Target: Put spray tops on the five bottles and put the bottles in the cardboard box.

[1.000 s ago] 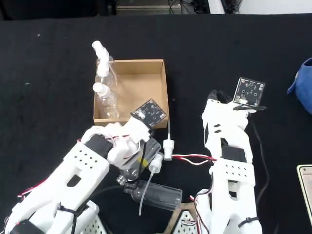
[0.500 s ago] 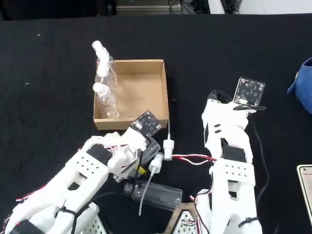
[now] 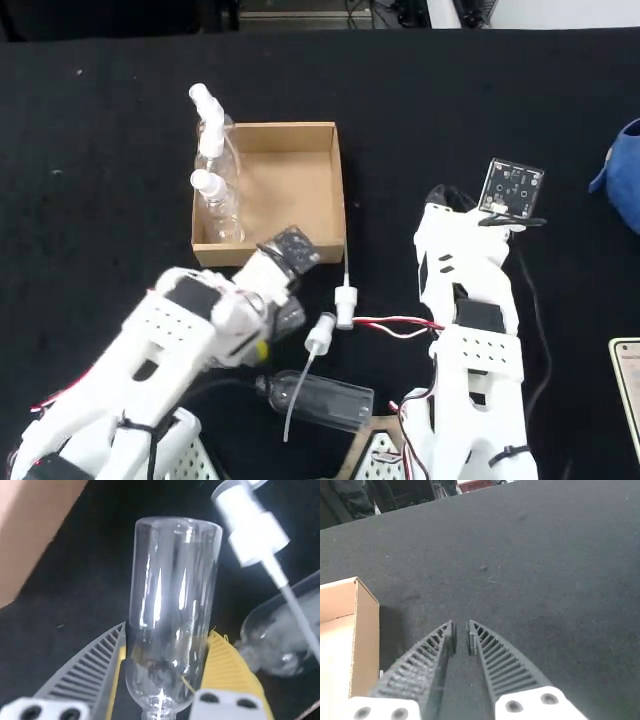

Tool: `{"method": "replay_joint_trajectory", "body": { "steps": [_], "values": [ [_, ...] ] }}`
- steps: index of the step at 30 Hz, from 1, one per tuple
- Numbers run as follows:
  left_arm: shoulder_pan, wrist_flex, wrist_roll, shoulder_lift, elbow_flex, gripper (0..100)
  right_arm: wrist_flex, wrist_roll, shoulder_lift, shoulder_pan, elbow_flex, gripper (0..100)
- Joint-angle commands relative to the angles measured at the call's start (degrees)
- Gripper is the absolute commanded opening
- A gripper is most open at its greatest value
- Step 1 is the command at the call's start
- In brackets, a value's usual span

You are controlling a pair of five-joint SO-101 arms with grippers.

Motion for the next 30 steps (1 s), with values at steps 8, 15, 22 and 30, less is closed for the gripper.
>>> {"method": "replay_joint_trajectory", "body": {
  "steps": [8, 15, 22, 30],
  "values": [
    [-23.16, 15.3, -22.68, -0.62, -12.53, 5, -1.85, 0.18, -1.19, 1.05, -0.66, 2.5],
    [-38.99, 15.74, -23.21, -0.62, -13.14, 5, -1.76, 0.09, -1.19, 1.05, -0.57, 2.5],
    [-49.8, 15.74, -29.1, -0.62, -12.97, 5, -1.67, 0.09, -1.19, 1.05, -0.57, 2.5],
    [-46.11, 20.92, -29.8, -0.62, -14.46, 5, -1.58, 0.09, -1.19, 1.05, -0.57, 2.5]
  ]
}}
